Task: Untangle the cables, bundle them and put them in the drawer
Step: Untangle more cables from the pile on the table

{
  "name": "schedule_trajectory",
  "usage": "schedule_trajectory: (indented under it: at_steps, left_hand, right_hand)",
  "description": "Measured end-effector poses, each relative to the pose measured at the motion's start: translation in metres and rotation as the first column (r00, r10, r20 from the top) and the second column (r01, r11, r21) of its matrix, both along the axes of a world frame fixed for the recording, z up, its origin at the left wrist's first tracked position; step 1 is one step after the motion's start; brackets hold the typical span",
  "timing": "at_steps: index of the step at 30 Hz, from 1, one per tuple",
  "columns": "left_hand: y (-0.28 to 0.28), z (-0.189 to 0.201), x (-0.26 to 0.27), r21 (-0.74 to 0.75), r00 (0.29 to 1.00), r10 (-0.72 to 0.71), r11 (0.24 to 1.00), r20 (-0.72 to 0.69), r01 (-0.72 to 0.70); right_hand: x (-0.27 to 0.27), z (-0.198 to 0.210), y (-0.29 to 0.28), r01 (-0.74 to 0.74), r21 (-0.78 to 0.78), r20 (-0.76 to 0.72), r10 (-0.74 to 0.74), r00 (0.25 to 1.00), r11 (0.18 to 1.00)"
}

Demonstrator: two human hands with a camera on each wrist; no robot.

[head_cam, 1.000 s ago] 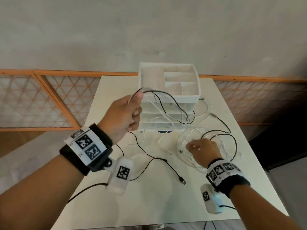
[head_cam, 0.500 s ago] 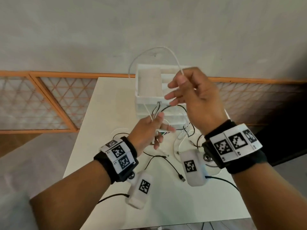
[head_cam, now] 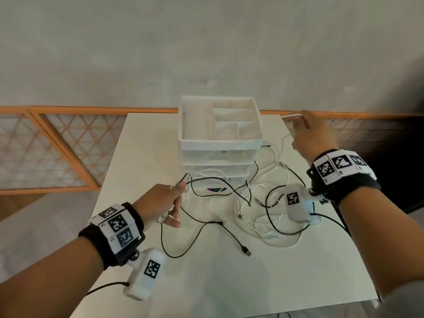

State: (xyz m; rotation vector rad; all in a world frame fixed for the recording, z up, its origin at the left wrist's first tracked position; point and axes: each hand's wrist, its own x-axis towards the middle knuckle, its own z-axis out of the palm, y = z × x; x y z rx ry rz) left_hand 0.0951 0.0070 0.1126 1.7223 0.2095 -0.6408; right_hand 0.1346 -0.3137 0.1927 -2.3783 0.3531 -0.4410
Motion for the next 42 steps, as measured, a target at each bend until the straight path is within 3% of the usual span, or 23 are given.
schedule_trajectory:
  at_steps: [3,9,12,14,16,18,19,21,23,25,27,30,33,34,35,37,38,39,40,42]
  left_hand:
    - [-0.004,0.004,-0.001,0.017,0.998,-0.052,0.998,-0.021,0.052]
    - [-0.011,0.002,0.003,0.038,0.996,-0.021,0.999,0.088,0.018]
    - [-0.012,0.003,0.004,0.032,0.993,0.038,0.999,0.108,-0.042]
    - [-0.011,0.003,0.005,0.028,0.990,0.060,0.998,0.125,-0.064]
    - [-0.010,0.003,0.006,0.011,0.990,0.050,0.999,0.135,-0.052]
    - [-0.010,0.003,0.006,0.016,0.990,0.003,1.000,0.144,-0.006]
    - [-0.009,0.004,0.006,0.036,0.988,-0.030,0.999,0.149,0.025]
    - [-0.010,0.006,0.006,0.082,0.981,-0.109,0.992,0.161,0.097]
    - [-0.014,0.009,0.005,0.121,0.965,-0.193,0.977,0.180,0.173]
    - [-0.022,0.015,0.003,0.236,0.934,-0.273,0.947,0.230,0.219]
    - [-0.030,0.024,0.000,0.373,0.885,-0.373,0.891,0.278,0.258]
    - [-0.033,0.036,-0.002,0.515,0.769,-0.556,0.781,0.316,0.353]
    - [-0.017,0.039,-0.005,0.614,0.730,-0.638,0.685,0.246,0.392]
    - [-0.013,0.036,-0.007,0.643,0.728,-0.655,0.650,0.202,0.406]
    - [-0.008,0.031,-0.010,0.663,0.738,-0.656,0.623,0.156,0.414]
    - [-0.002,0.017,-0.014,0.672,0.766,-0.638,0.604,0.085,0.428]
    - [0.001,0.006,-0.014,0.691,0.776,-0.627,0.587,0.059,0.422]
    - [0.003,-0.005,-0.014,0.716,0.788,-0.615,0.564,0.031,0.413]
    - [0.007,-0.017,-0.014,0.734,0.804,-0.594,0.548,0.004,0.401]
    - [0.017,-0.037,-0.016,0.717,0.858,-0.513,0.592,-0.017,0.368]
  right_hand:
    - [0.017,0.001,-0.007,0.022,0.125,0.121,-0.037,0.992,0.992]
    - [0.029,-0.011,-0.013,0.089,0.065,0.246,-0.102,0.964,0.994]
    - [0.014,-0.030,-0.010,0.117,0.079,0.201,-0.131,0.971,0.990]
    - [0.000,-0.050,-0.006,0.082,0.078,0.122,-0.091,0.988,0.994]
    - [-0.012,-0.078,-0.006,-0.001,-0.015,-0.118,-0.001,0.993,1.000]
    - [-0.024,-0.103,-0.006,-0.145,-0.152,-0.474,0.057,0.879,0.978]
    - [-0.028,-0.107,-0.002,-0.177,-0.176,-0.546,0.054,0.836,0.968]
    - [-0.035,-0.099,0.010,-0.154,-0.124,-0.441,0.085,0.894,0.980]
    - [-0.042,-0.077,0.032,-0.258,-0.012,-0.218,0.249,0.944,0.966]
    - [-0.049,-0.053,0.064,-0.469,0.022,-0.171,0.466,0.868,0.883]
    - [-0.055,-0.047,0.096,-0.592,-0.050,-0.270,0.559,0.784,0.805]
    - [-0.047,-0.067,0.110,-0.607,-0.211,-0.414,0.492,0.766,0.766]
    - [-0.030,-0.075,0.080,-0.538,-0.179,-0.591,0.347,0.728,0.823]
    - [-0.026,-0.073,0.065,-0.462,-0.192,-0.574,0.282,0.769,0.866]
    - [-0.023,-0.073,0.055,-0.357,-0.219,-0.482,0.217,0.849,0.908]
    - [-0.023,-0.081,0.049,-0.129,-0.233,-0.120,0.103,0.987,0.964]
    - [-0.026,-0.090,0.053,-0.100,-0.233,0.021,0.108,0.994,0.967]
    - [-0.030,-0.101,0.060,-0.136,-0.235,0.043,0.150,0.988,0.962]
    - [-0.035,-0.114,0.066,-0.216,-0.214,-0.033,0.214,0.976,0.953]
    - [-0.049,-0.138,0.075,-0.338,-0.156,-0.294,0.283,0.913,0.928]
